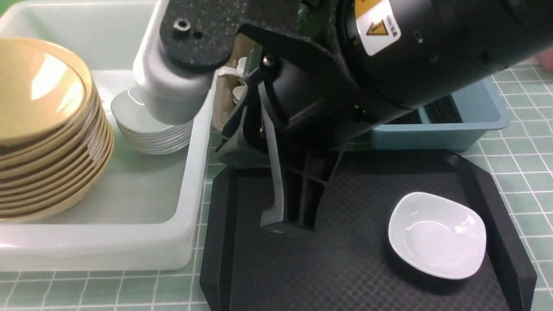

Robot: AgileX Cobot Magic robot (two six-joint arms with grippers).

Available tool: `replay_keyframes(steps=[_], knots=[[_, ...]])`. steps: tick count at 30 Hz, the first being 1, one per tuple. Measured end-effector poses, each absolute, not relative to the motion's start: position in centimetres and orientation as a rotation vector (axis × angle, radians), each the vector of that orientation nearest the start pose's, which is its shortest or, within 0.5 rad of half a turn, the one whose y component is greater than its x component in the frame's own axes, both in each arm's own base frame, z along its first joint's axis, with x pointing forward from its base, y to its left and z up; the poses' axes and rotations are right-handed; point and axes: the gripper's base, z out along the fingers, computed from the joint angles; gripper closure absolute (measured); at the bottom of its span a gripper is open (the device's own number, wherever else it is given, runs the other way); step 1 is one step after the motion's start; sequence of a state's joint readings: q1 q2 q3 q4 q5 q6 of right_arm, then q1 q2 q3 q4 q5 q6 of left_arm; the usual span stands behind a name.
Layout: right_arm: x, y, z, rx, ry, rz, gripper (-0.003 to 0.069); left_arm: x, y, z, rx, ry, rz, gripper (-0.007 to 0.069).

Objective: On blue table put chopsticks spoon bowls plates into blue grey white boxes.
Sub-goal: 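Place the tan bowl onto the bowl stack in the left bin with the left gripper, then grasp the small white bowl on the black tray by its rim with the left gripper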

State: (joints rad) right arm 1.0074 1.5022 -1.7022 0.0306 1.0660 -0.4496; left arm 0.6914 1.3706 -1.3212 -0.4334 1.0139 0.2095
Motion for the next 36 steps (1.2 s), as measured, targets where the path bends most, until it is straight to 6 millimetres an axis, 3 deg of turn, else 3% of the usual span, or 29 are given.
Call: replay_keyframes(steps=[7, 10, 14, 16, 19, 20, 23, 24, 25, 26, 29, 32, 36], knots=[[16.8, 27.1, 43.6, -1.571, 1.766, 0.309, 0.0476, 23.6, 15.6, 37.1, -0.713, 2.332, -0.137, 0.0053], [16.8, 27.0, 43.6, -1.571, 1.766, 0.308, 0.0475, 23.3, 15.5, 37.8, -0.726, 2.329, -0.121, 0.0019], [17.2, 26.8, 43.5, -1.561, 1.775, 0.245, 0.0472, 22.4, 13.4, 42.1, -0.646, 2.255, -0.101, 0.0029], [17.5, 26.5, 43.6, -1.522, 1.800, 0.208, 0.0469, 22.6, 10.5, 44.1, -0.512, 2.235, -0.134, 0.0052], [18.3, 26.0, 43.6, -1.451, 1.857, 0.191, 0.0468, 23.6, 4.7, 45.5, -0.210, 2.252, -0.254, 0.0090], [18.4, 25.9, 43.5, -1.441, 1.869, 0.188, 0.0468, 23.7, 3.9, 45.5, -0.168, 2.259, -0.273, 0.0096], [19.5, 24.2, 42.8, -1.380, 2.038, 0.143, 0.0465, 25.0, -3.1, 44.3, 0.208, 2.358, -0.394, 0.0116], [19.7, 23.9, 42.7, -1.376, 2.059, 0.137, 0.0465, 25.0, -3.9, 44.1, 0.245, 2.362, -0.405, 0.0116], [20.0, 23.3, 42.3, -1.363, 2.111, 0.117, 0.0465, 25.4, -6.0, 43.4, 0.350, 2.391, -0.423, 0.0116], [20.3, 22.1, 41.5, -1.316, 2.186, 0.098, 0.0463, 26.2, -9.5, 41.7, 0.506, 2.442, -0.445, 0.0116], [19.7, 19.2, 40.3, -1.225, 2.291, 0.074, 0.0459, 27.2, -15.3, 38.5, 0.706, 2.505, -0.482, 0.0116], [18.6, 16.6, 39.6, -1.143, 2.348, 0.068, 0.0456, 27.8, -20.1, 35.2, 0.846, 2.527, -0.513, 0.0116], [16.8, 13.4, 38.8, -1.060, 2.389, 0.058, 0.0456, 28.3, -25.1, 31.4, 0.944, 2.509, -0.539, 0.0116]])
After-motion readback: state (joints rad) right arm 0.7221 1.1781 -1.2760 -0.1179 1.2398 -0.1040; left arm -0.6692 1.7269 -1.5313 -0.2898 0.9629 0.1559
